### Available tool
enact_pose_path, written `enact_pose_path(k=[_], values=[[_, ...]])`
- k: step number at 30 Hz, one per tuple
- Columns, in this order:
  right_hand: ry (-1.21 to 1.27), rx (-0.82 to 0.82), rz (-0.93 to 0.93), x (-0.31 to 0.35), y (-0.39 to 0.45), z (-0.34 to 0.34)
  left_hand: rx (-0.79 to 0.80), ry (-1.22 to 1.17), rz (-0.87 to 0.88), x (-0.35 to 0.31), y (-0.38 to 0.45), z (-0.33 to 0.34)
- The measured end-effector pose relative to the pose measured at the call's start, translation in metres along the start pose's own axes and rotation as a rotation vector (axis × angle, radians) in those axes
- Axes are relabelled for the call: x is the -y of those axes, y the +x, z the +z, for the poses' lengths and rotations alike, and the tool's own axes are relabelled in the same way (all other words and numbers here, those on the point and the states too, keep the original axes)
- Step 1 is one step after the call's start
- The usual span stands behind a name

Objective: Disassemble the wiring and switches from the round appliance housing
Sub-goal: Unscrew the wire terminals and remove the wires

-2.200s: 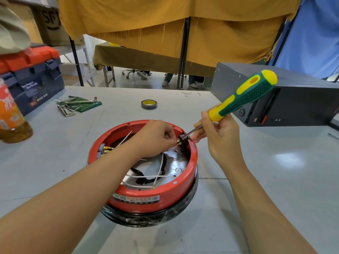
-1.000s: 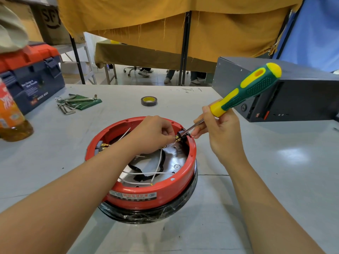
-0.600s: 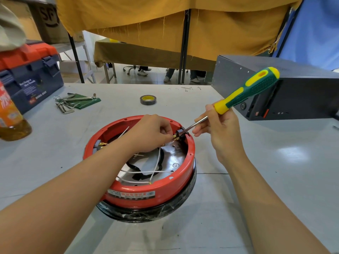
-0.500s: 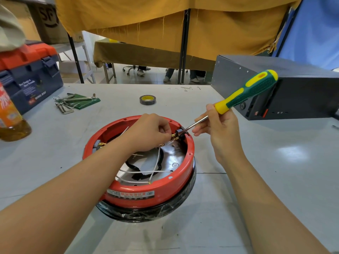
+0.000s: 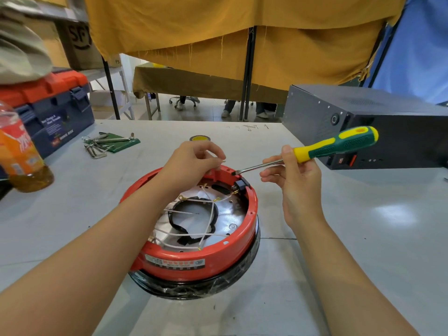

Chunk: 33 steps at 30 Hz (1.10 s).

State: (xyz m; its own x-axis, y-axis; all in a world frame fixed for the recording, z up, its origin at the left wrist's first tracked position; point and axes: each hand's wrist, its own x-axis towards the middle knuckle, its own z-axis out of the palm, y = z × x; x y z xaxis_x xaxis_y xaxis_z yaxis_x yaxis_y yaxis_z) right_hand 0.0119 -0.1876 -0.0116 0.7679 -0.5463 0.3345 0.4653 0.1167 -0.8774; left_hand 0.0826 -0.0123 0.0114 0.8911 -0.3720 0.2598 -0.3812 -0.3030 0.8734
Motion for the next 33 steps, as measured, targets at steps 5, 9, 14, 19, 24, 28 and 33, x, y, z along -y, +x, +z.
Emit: enact_pose_path(k=[5,9,14,19,24,28,33], values=[[-0.016,-0.006,0.006,0.003,-0.002,0.0,-0.008,-0.114,-0.049,-0.012,-0.003,-0.01],[-0.052,0.015,-0.001,0.005,-0.005,0.0,0.055,-0.151,-0.086,-0.012,-0.013,-0.031],[-0.046,0.077,0.01,0.005,-0.01,0.004,-0.037,-0.198,-0.158,-0.001,-0.035,-0.071],[-0.043,0.137,0.032,0.0,-0.014,0.007,-0.346,-0.153,-0.198,0.022,-0.052,-0.106],[-0.045,0.143,0.047,-0.003,-0.016,0.008,-0.351,0.135,-0.374,0.065,-0.063,-0.121],[-0.055,0.144,0.043,-0.005,-0.017,0.008,-0.246,0.359,-0.505,0.095,-0.07,-0.122],[-0.076,0.167,0.031,-0.005,-0.017,0.008,-0.231,0.56,-0.408,0.104,-0.071,-0.119]])
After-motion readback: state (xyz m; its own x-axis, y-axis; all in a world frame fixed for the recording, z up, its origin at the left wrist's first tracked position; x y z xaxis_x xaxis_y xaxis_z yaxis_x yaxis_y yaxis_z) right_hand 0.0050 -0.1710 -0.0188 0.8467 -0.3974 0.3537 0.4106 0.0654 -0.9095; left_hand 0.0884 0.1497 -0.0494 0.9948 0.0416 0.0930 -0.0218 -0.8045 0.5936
